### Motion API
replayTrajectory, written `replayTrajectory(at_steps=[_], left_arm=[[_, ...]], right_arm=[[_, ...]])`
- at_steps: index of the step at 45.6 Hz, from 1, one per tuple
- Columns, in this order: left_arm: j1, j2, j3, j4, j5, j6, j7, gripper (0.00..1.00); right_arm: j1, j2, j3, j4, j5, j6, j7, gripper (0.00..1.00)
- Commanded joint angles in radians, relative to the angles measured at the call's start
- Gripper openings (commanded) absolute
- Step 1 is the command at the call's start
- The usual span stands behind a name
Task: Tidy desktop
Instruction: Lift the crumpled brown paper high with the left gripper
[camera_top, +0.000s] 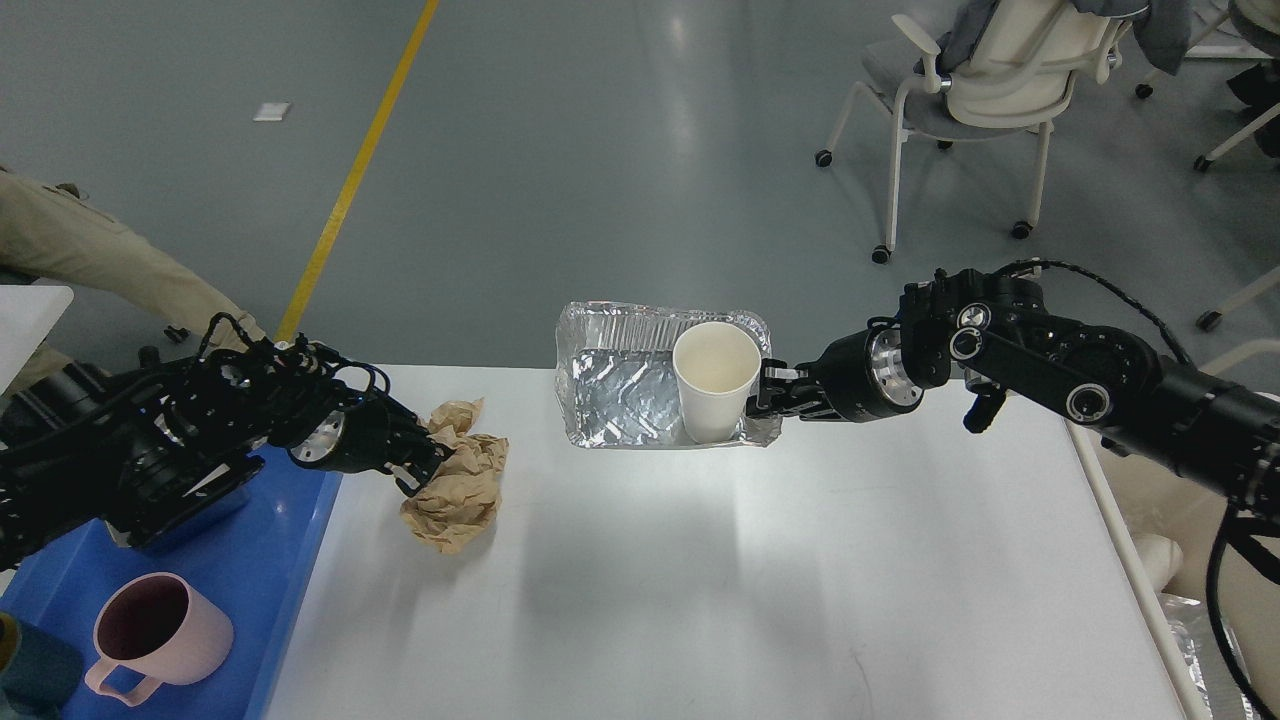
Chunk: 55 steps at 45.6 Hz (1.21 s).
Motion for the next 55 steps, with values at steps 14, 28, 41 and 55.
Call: replayTrajectory(at_steps=[14, 28, 41, 55], left_arm=[[0.002, 0.267, -0.018, -0.139, -0.281, 0.034, -0.005, 0.02], [0.028, 0.518, -0.041, -0.328, -0.382, 0.048, -0.006, 0.03], [0.026, 0.683, -0.103, -0.419, -0.434, 0.050, -0.023, 0.04], [-0.055, 0.680, -0.307, -0.420, -0.488, -0.110, -0.028, 0.05]], right_arm=[[-0.003, 0.002, -0.005, 0.000, 0.000, -0.008, 0.000, 0.00], [-0.003, 0.005, -0.006, 0.000, -0.002, -0.009, -0.001, 0.00], [0.002, 0.010, -0.008, 0.000, -0.003, -0.009, -0.003, 0.00], [0.006, 0.010, -0.008, 0.002, -0.005, -0.011, -0.003, 0.00]])
